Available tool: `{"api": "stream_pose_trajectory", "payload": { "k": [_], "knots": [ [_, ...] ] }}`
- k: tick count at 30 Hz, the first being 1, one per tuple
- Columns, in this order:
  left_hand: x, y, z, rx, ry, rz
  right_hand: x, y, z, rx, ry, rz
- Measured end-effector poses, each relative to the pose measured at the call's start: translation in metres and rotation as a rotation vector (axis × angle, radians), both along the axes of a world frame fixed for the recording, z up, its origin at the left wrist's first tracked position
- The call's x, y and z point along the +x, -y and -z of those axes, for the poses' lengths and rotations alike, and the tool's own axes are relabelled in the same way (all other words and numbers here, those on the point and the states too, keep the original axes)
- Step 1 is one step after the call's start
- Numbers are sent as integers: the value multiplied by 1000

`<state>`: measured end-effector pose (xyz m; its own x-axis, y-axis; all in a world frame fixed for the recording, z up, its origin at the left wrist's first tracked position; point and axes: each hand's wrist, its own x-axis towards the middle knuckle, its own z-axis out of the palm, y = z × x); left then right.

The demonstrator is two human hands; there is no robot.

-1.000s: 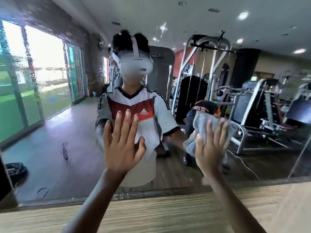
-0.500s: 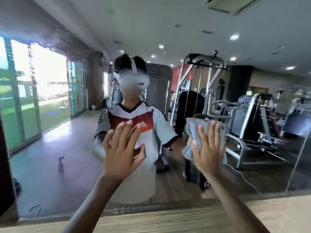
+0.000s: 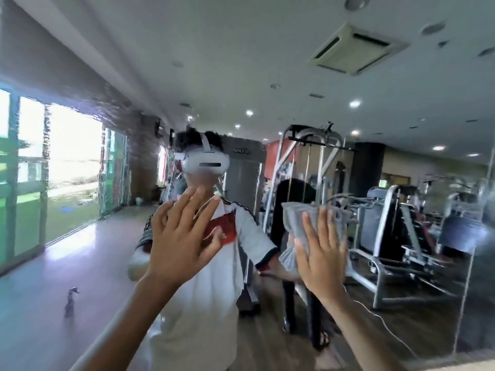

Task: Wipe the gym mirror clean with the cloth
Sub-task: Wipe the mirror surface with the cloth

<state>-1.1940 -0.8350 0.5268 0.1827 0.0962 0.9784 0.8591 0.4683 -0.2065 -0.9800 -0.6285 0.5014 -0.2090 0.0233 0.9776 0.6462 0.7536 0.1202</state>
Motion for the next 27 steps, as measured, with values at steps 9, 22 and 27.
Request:
{"api": "stream_pose_trajectory", "payload": {
  "k": [9,22,27],
  "knots": [
    [11,-7,-95,4,-10,8,-47,40,-152,-29,-89,-11],
    [9,-7,-158,30,-105,-39,-32,12,-207,-118,-249,-60],
    [1,-2,-201,-10,-101,-54,-44,32,-157,209,85,-24]
  ]
}}
